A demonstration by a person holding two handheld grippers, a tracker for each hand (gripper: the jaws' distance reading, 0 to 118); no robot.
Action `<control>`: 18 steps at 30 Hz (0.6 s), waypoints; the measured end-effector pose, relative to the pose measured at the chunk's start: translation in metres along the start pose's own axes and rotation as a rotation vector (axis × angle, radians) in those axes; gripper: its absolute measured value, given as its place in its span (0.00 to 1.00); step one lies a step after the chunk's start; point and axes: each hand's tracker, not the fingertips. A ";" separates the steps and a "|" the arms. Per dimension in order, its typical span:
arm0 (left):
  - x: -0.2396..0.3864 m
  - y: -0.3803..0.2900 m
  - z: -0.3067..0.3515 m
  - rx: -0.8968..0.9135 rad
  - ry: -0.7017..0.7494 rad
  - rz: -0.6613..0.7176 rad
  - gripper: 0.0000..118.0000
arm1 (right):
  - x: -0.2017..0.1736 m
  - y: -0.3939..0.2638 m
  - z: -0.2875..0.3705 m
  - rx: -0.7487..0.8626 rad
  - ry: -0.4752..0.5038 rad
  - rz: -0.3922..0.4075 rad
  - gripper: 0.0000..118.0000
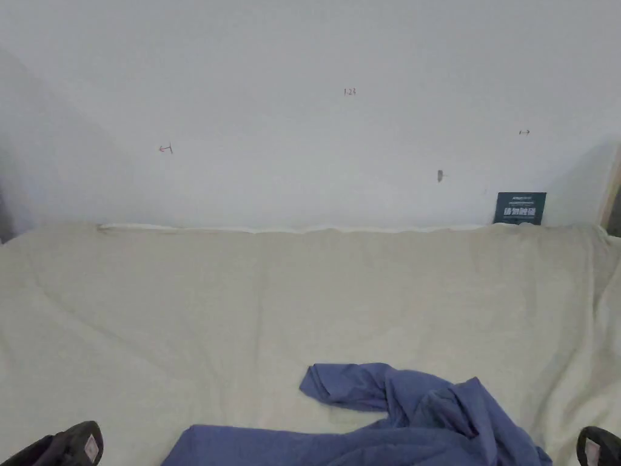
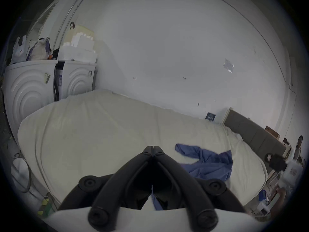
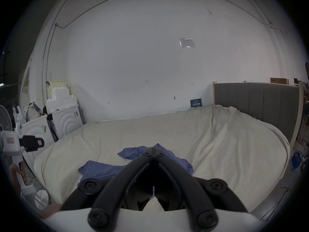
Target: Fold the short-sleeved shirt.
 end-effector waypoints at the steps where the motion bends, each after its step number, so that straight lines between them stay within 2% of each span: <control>1: -0.001 -0.003 -0.003 -0.038 0.015 -0.035 0.00 | -0.002 0.001 -0.002 -0.007 0.004 0.001 0.00; 5: -0.003 -0.003 -0.008 -0.064 0.007 -0.018 0.00 | -0.010 0.002 -0.007 -0.024 0.025 0.003 0.00; 7: -0.003 0.008 -0.021 -0.092 -0.005 0.016 0.00 | -0.013 0.002 -0.012 -0.035 0.047 0.030 0.00; 9: -0.006 0.023 -0.050 -0.196 -0.044 0.020 0.00 | -0.016 0.002 -0.016 -0.043 0.052 0.069 0.00; 12: -0.001 0.038 -0.105 -0.324 0.007 -0.129 0.00 | -0.019 -0.001 -0.022 -0.054 0.065 0.080 0.00; 14: 0.001 0.040 -0.144 -0.418 0.020 -0.216 0.02 | -0.020 -0.009 -0.027 -0.089 0.102 0.041 0.00; 15: 0.002 0.038 -0.160 -0.468 0.015 -0.204 0.21 | -0.020 -0.013 -0.029 -0.105 0.114 0.031 0.00; 17: -0.001 0.031 -0.200 -0.615 -0.036 -0.122 0.79 | -0.022 -0.020 -0.034 -0.124 0.114 0.034 0.00; 18: -0.005 0.026 -0.220 -0.707 -0.128 -0.048 0.92 | -0.023 -0.024 -0.035 -0.134 0.113 0.038 0.00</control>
